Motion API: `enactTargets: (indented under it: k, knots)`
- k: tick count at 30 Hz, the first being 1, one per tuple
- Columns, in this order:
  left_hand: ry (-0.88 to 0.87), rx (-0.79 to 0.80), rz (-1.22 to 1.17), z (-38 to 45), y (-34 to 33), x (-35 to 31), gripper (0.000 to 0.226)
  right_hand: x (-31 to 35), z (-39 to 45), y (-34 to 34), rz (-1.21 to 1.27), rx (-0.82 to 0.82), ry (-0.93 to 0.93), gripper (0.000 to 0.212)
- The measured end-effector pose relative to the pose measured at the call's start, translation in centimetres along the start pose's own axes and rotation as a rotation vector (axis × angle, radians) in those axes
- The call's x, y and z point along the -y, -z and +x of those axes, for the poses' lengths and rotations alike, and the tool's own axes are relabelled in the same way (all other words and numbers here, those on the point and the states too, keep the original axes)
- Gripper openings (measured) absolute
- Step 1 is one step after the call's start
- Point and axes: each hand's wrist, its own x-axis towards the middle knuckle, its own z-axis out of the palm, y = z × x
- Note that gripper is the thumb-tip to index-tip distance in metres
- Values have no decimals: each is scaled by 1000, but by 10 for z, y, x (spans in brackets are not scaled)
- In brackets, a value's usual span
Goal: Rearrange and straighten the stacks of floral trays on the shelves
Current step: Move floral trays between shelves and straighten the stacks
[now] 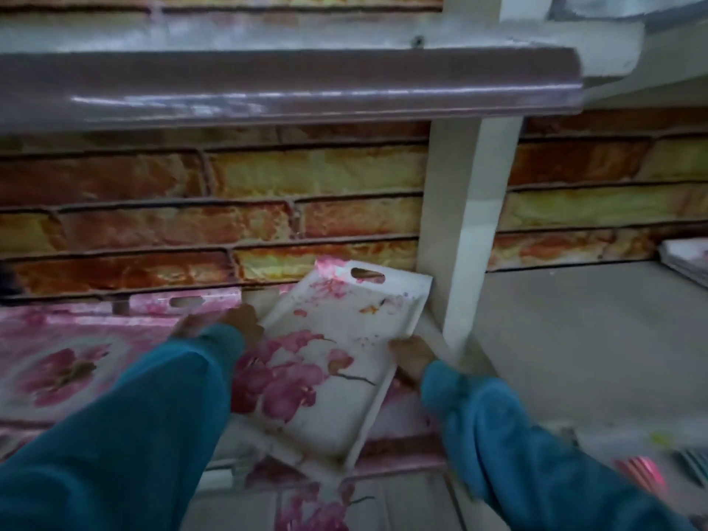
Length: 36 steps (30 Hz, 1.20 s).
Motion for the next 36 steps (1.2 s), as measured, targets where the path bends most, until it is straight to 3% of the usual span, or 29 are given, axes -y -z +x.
enactTargets:
  k: [7, 15, 18, 28, 31, 36]
  knots:
    - [-102, -33, -67, -53, 6, 58, 68, 30, -45, -3, -50, -101, -28, 40]
    - [-160, 99, -458, -148, 25, 36, 57, 22, -118, 50, -140, -181, 57, 52]
    - [-218, 192, -602, -185, 33, -5, 55, 4, -158, 101, -111, -244, 88, 51]
    - [-516, 153, -648, -284, 4, -233, 34, -80, -296, 316, -86, -482, 25, 27]
    - [-566, 173, -622, -306, -2, -291, 24, -108, -309, 369, -42, -524, -6, 15]
    - [-644, 107, -603, -300, -1, -385, 23, -142, -289, 446, -2, -564, -23, 22]
